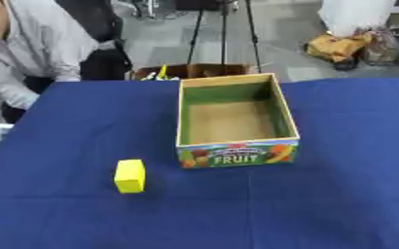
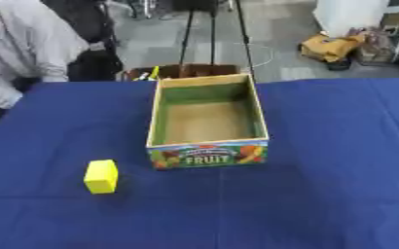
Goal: Pick up objects on the table and place them in the box.
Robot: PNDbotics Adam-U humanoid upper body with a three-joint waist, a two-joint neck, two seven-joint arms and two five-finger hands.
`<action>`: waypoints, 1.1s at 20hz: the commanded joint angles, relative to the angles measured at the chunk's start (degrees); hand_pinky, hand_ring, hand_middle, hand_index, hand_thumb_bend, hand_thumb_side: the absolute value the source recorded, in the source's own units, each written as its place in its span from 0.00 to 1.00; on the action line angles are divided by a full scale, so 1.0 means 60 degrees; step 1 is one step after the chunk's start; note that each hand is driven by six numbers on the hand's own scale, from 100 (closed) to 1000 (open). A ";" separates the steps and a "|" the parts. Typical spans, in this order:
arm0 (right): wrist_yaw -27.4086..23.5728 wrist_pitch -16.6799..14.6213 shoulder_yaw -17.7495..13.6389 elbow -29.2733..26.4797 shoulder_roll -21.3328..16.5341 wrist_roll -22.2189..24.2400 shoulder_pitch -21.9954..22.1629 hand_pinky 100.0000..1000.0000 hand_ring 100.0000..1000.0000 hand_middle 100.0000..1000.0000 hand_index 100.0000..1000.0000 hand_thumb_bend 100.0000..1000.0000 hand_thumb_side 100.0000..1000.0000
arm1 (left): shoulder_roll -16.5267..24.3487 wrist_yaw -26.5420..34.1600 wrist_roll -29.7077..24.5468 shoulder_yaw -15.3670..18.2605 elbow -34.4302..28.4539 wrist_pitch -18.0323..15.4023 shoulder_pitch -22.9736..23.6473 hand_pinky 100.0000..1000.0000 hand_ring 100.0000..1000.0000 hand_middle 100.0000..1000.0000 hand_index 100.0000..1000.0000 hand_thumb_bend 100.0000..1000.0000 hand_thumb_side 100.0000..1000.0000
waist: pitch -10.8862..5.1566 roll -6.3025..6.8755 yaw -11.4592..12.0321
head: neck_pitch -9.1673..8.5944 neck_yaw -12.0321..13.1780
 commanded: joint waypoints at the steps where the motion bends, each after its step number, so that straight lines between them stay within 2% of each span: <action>1: 0.0106 -0.0040 0.0005 -0.0148 -0.0134 0.0050 -0.0079 0.77 0.89 0.63 0.77 0.00 0.72 | 0.0086 -0.0011 0.0053 0.0018 -0.0203 -0.0025 -0.0019 0.31 0.28 0.41 0.55 0.00 0.80 | -0.0066 -0.0002 0.0031 | -0.0091 -0.0030; 13: 0.0410 -0.0127 0.0014 -0.0148 -0.0142 0.0147 -0.0063 0.78 0.90 0.63 0.77 0.00 0.73 | -0.0050 0.0070 0.0378 0.0035 -0.0203 -0.0063 -0.0017 0.32 0.32 0.43 0.57 0.00 0.79 | 0.0360 0.0086 0.0085 | -0.0245 -0.0203; 18: 0.0542 -0.0187 0.0032 -0.0148 -0.0147 0.0177 -0.0082 0.78 0.90 0.64 0.78 0.00 0.73 | -0.0109 0.0101 0.0354 0.0032 -0.0203 -0.0103 -0.0039 0.32 0.31 0.43 0.57 0.00 0.80 | 0.0556 0.0091 0.0094 | -0.0531 -0.0566; 22: 0.0584 -0.0210 0.0031 -0.0148 -0.0156 0.0161 -0.0100 0.78 0.90 0.64 0.78 0.00 0.73 | -0.0004 0.0109 0.0369 0.0024 -0.0203 -0.0136 -0.0054 0.32 0.32 0.44 0.57 0.00 0.80 | 0.0621 0.0079 0.0088 | -0.0607 -0.0845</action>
